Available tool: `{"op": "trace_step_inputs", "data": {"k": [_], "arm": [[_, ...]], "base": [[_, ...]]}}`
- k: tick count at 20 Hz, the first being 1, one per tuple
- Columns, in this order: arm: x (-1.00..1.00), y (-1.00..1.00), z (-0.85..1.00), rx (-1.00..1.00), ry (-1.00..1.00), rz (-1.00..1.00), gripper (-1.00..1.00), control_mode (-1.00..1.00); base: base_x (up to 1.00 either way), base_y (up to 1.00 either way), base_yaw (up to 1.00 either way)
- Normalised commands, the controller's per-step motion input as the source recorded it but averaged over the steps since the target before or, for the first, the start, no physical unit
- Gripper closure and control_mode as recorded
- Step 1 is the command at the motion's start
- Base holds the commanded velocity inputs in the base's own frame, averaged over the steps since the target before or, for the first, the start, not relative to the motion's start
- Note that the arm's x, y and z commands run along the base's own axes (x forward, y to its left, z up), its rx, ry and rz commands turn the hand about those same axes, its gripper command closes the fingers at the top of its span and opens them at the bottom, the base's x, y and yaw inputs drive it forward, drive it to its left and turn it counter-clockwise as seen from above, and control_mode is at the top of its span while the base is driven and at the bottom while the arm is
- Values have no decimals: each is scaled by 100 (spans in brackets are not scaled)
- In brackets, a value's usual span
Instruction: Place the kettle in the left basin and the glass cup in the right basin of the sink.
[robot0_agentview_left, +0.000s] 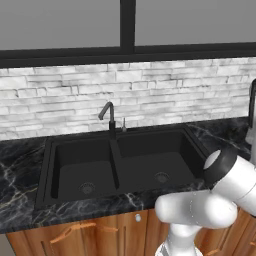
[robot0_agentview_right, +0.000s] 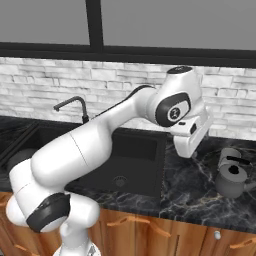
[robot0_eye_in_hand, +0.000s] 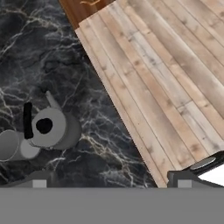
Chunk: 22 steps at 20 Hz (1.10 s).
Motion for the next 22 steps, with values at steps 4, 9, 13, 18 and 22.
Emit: {"op": "trace_step_inputs", "data": {"k": [4, 9, 13, 18, 22], "arm": [[-6, -34, 0, 1, 0, 0, -100, -100], [-2, -23, -5, 8, 0, 4, -100, -100], [-1, -23, -10, 22, 0, 10, -100, -100], [0, -17, -8, 25, 0, 11, -100, -100], [3, -19, -4, 17, 0, 12, -100, -100]], "base": [[0, 0, 0], [0, 0, 0], [0, 0, 0], [0, 0, 0], [0, 0, 0]]}}
